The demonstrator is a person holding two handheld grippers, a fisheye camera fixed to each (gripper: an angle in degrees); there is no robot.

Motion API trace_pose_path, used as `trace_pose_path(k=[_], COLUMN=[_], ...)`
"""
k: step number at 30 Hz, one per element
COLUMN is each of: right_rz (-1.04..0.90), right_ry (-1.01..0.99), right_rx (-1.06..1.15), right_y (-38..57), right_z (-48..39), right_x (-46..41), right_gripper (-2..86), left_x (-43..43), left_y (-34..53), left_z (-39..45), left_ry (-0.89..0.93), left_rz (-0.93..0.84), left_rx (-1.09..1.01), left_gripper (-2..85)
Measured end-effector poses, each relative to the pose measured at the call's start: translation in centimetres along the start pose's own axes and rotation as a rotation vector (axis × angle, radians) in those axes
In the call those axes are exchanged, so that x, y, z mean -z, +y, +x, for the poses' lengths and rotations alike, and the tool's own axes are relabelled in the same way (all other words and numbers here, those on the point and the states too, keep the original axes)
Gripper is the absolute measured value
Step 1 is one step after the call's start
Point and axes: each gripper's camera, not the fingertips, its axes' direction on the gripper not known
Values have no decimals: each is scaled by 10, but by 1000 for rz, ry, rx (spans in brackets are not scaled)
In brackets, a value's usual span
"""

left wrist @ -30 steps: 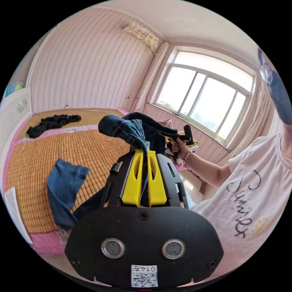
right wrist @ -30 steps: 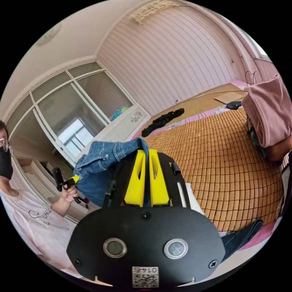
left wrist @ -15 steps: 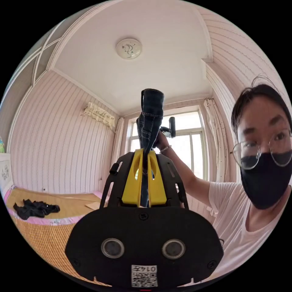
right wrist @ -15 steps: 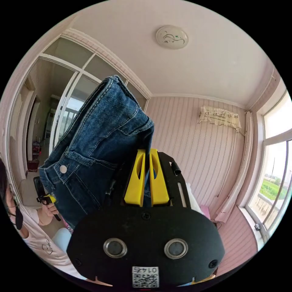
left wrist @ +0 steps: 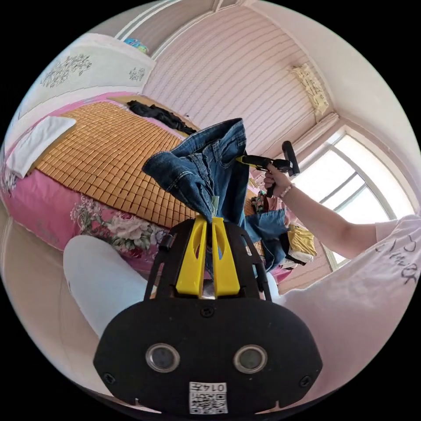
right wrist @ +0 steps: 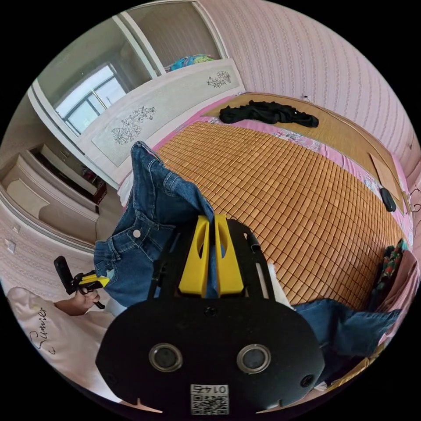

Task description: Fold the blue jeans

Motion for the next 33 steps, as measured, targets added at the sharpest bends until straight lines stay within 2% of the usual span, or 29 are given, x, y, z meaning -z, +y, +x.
trace_pose_path(k=[4,6,10,12,14,16,19,22,24,27,28,30,33], right_rz=[28,61,34,-33,-61,-69,-142,-209,-260,-263,-268,-317,-369], right_ry=[20,-2,-81,-103,-129,-146,-136,-82,-77,-34,-2,127,75], right_rx=[126,231,352,314,288,288,277,166,-27,-261,-312,-591,-767], right_y=[-67,-133,-228,-262,-261,-240,-171,-69,18,112,126,165,173], right_z=[-42,-90,-166,-189,-189,-177,-126,-52,9,56,61,84,89], right_x=[1,4,-25,-65,-91,-110,-133,-140,-129,-92,-84,-56,-27], right_gripper=[10,13,29,48,55,58,59,57,48,17,14,5,0], left_x=[26,49,101,109,103,97,90,72,58,31,20,2,-25], left_y=[-35,-61,-107,-113,-109,-96,-68,-49,-43,-43,-47,-54,-66], left_z=[-20,-19,-49,-83,-136,-168,-177,-171,-164,-147,-140,-128,-110], left_ry=[17,-6,-307,-449,-645,-669,-603,-523,-469,-407,-386,-349,-267], left_rz=[99,185,321,328,249,170,147,93,80,76,73,55,21], left_rx=[25,-10,57,111,219,292,272,226,195,102,75,40,26], left_gripper=[-8,-7,21,50,67,68,60,50,46,38,35,32,32])
